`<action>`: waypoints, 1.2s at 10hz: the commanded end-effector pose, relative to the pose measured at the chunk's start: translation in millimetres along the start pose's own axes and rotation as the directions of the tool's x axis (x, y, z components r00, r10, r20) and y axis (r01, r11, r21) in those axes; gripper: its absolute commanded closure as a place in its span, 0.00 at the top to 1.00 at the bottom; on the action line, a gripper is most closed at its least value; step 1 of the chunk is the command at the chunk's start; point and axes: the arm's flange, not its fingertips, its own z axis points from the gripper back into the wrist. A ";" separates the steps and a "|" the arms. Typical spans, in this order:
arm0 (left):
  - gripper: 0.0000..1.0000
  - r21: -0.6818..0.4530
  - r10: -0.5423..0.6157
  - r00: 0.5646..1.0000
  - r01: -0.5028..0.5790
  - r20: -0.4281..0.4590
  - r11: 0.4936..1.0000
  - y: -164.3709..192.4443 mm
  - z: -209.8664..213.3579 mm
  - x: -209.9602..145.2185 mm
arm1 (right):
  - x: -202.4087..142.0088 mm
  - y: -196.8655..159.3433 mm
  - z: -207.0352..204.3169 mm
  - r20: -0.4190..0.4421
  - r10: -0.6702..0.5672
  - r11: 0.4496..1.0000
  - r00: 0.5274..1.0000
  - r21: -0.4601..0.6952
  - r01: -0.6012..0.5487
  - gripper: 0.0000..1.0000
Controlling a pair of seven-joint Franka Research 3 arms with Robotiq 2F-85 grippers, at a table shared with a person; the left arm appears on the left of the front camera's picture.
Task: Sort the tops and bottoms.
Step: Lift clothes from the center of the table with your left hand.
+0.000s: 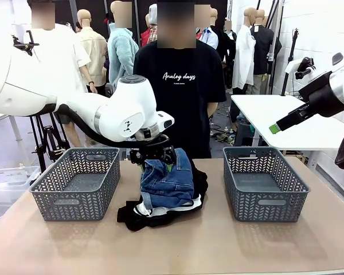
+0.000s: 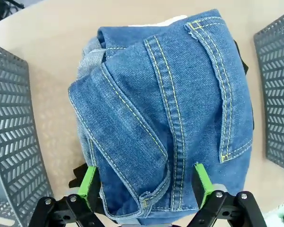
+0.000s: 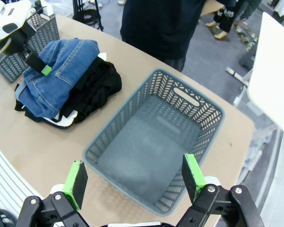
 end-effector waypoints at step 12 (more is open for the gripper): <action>0.00 -0.039 0.014 1.000 -0.014 0.002 0.999 -4.7 -1.3 -0.6 | -1.9 1.9 -3.1 0.002 -0.004 1.000 1.000 0.004 0.004 1.00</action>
